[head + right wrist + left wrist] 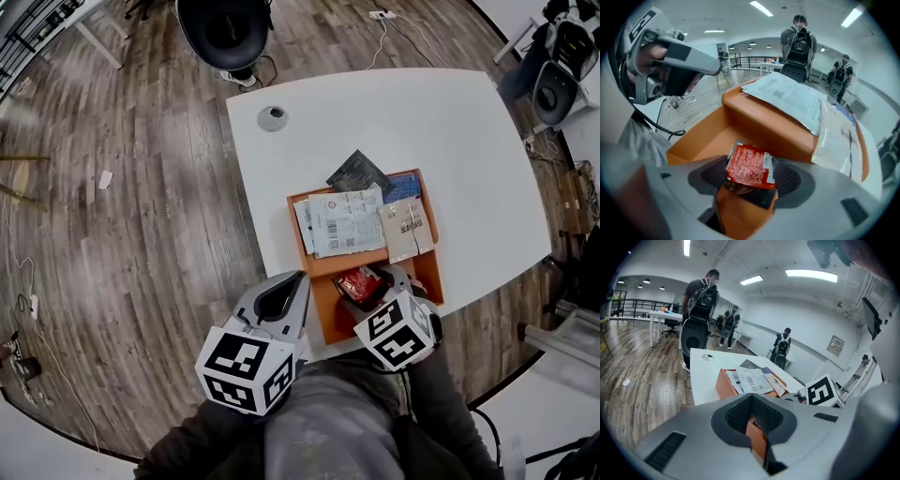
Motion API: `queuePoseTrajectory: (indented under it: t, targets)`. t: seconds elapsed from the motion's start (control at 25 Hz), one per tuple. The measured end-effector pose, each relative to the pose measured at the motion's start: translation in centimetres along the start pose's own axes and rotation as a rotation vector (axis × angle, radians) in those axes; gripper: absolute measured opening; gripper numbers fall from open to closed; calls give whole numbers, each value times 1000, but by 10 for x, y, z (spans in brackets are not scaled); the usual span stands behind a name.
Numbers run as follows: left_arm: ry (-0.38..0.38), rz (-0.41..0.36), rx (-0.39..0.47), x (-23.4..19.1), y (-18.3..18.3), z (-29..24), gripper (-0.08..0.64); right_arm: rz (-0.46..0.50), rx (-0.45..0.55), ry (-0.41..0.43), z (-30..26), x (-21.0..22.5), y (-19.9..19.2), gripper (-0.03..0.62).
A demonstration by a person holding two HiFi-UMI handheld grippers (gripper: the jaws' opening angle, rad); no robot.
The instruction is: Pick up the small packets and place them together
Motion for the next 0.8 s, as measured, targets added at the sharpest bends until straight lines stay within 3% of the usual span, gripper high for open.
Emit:
queuePoseTrajectory:
  t: [0.24,0.52,0.8]
  targets:
    - [-5,0,4,-2,1,0,-3,66,-18,-5,1,-14,3,199]
    - [-9,-12,10,0,-3,9,-3,98,-18,-37,5,-21,5,105]
    - [-21,-34,36,3,-1,26,-3,71,73,-50,31,-34,22,94]
Point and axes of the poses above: the fingertips, and each gripper's own axes: z backward along the fingers, x to its right, y out of its top, the point moved 3 cm from there along z, backward along the fingers
